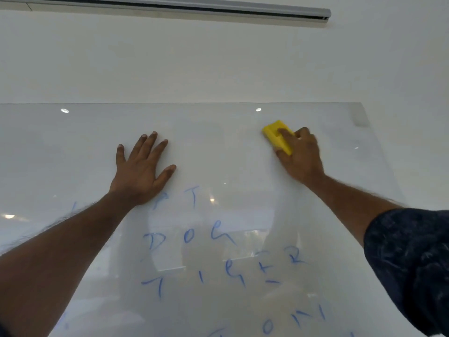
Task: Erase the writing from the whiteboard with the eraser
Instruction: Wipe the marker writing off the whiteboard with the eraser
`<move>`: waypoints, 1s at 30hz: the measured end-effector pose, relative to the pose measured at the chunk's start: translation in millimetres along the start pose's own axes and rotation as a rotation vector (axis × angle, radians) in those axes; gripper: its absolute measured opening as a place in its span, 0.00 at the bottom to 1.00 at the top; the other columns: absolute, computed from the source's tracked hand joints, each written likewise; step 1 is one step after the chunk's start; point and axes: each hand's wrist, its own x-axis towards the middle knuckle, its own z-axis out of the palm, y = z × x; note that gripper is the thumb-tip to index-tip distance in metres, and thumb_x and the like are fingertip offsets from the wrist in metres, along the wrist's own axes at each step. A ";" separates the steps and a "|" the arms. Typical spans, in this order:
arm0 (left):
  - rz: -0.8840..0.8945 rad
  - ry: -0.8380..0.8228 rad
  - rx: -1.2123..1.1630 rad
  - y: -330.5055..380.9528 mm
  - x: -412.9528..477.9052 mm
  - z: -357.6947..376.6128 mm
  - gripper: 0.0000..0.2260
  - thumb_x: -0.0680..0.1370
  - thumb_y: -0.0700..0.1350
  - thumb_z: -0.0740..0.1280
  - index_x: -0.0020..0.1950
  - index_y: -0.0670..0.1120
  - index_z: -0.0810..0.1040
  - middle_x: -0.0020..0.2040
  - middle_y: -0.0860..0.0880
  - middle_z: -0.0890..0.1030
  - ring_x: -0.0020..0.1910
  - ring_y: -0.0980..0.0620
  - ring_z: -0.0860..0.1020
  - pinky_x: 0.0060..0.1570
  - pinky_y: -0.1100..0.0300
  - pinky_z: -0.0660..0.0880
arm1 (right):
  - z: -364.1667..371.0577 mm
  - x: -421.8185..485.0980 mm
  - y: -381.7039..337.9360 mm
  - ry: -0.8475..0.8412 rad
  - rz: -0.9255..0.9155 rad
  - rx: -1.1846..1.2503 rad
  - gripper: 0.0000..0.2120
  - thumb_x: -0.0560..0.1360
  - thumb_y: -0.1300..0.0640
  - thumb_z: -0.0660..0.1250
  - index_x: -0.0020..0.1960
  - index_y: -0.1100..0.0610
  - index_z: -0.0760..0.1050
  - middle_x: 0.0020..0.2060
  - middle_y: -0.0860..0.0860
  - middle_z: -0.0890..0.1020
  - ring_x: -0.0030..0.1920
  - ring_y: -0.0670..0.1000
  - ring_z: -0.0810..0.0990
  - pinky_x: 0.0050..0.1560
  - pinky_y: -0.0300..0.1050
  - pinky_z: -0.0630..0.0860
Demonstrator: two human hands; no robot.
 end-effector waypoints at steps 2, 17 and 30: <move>0.006 -0.006 0.018 -1.0 0.3 0.2 0.34 0.77 0.67 0.45 0.80 0.53 0.55 0.83 0.50 0.51 0.81 0.51 0.48 0.75 0.36 0.43 | 1.4 9.2 -1.9 0.011 0.171 0.002 0.26 0.74 0.51 0.67 0.70 0.53 0.69 0.55 0.63 0.72 0.52 0.64 0.72 0.55 0.54 0.71; 0.076 -0.024 -0.019 53.1 36.8 5.3 0.34 0.78 0.65 0.48 0.80 0.51 0.58 0.82 0.48 0.53 0.81 0.48 0.50 0.77 0.40 0.45 | 2.7 -18.8 -11.4 -0.032 -0.066 0.015 0.25 0.74 0.49 0.66 0.70 0.53 0.69 0.53 0.62 0.73 0.49 0.64 0.72 0.53 0.56 0.72; 0.079 -0.049 -0.017 85.3 39.7 8.4 0.31 0.79 0.62 0.56 0.80 0.51 0.59 0.82 0.48 0.53 0.81 0.48 0.50 0.77 0.41 0.45 | -11.7 -70.0 21.6 -0.105 -0.164 0.011 0.24 0.74 0.46 0.64 0.68 0.52 0.71 0.50 0.59 0.73 0.46 0.60 0.73 0.50 0.52 0.71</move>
